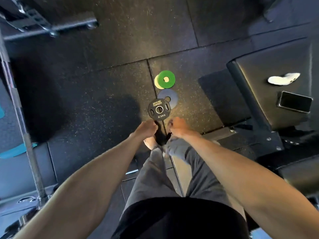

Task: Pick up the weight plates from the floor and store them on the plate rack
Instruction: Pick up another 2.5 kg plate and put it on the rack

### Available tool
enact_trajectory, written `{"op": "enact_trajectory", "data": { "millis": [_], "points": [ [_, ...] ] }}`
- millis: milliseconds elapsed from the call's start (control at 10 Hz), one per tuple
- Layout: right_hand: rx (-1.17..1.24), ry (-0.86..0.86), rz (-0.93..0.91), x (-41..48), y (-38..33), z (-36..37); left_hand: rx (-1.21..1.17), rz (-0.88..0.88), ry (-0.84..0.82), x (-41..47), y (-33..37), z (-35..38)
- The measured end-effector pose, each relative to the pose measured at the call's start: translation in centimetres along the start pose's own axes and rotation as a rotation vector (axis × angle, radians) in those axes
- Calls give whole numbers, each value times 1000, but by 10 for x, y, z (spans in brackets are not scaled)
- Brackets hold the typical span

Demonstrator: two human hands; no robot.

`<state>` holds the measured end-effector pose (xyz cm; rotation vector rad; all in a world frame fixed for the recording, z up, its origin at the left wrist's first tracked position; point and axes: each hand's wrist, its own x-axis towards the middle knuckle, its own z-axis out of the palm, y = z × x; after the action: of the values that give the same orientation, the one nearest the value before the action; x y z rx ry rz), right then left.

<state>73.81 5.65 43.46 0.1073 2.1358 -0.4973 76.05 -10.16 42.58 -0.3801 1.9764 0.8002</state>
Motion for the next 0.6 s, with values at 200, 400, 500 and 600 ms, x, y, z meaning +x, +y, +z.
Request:
{"op": "enact_trajectory", "data": {
  "millis": [200, 400, 500, 600],
  "points": [
    [-22, -52, 52, 76, 9, -24, -133, -109, 67, 69, 1, -10],
    [-88, -178, 36, 187, 25, -13, -262, -265, 115, 186, -6, 10],
    [-182, -225, 45, 250, 40, 4, -296, -311, 127, 251, -12, 25],
    [-212, -214, 91, 291, 37, -5, -338, -406, 100, 329, -42, 54]
  ]
}}
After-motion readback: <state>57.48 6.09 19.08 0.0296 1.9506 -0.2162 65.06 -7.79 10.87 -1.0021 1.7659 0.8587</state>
